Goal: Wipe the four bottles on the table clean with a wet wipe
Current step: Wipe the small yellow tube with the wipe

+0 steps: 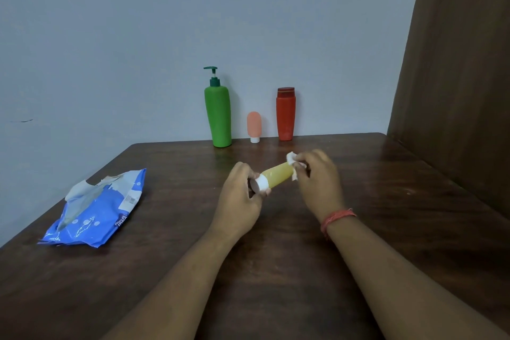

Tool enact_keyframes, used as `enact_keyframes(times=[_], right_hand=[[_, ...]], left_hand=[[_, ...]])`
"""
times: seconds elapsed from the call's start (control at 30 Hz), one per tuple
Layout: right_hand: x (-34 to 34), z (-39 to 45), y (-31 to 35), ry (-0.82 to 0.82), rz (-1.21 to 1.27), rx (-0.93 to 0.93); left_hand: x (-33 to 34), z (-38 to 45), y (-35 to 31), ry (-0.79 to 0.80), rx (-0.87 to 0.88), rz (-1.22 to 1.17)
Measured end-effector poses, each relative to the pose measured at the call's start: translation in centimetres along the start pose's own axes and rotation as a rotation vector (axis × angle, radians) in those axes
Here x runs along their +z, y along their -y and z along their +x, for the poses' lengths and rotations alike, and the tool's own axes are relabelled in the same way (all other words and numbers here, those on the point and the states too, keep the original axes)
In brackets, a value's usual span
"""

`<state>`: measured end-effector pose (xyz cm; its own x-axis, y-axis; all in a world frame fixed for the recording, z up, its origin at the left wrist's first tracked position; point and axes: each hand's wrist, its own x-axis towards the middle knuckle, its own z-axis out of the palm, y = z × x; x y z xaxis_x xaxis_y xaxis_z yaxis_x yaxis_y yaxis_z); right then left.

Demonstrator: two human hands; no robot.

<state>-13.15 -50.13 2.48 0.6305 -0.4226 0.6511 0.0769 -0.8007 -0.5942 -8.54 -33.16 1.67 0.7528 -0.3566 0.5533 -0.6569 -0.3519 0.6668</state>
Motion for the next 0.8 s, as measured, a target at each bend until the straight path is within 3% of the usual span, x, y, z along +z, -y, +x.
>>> enact_keyframes(times=[0.1,0.2,0.37,0.67,0.8], right_hand=[[-0.5,0.2,-1.2,-0.001,0.138,0.243],[-0.3,0.1,-1.4,0.068,0.495,0.441],[-0.6,0.1,-0.7,0.101,0.932,0.538],[-0.9,0.4,-0.6,0.101,1.034,0.631],[-1.0,0.4,-0.4,0.113,0.994,0.580]], left_hand=[[0.2,0.1,-0.2,-0.001,0.059,-0.006],[0.1,0.2,0.2,-0.019,0.063,-0.029],[-0.3,0.2,0.5,-0.031,0.017,-0.104],[-0.2,0.3,0.5,0.002,-0.081,-0.173],[0.0,0.6,1.4,0.001,-0.339,-0.427]])
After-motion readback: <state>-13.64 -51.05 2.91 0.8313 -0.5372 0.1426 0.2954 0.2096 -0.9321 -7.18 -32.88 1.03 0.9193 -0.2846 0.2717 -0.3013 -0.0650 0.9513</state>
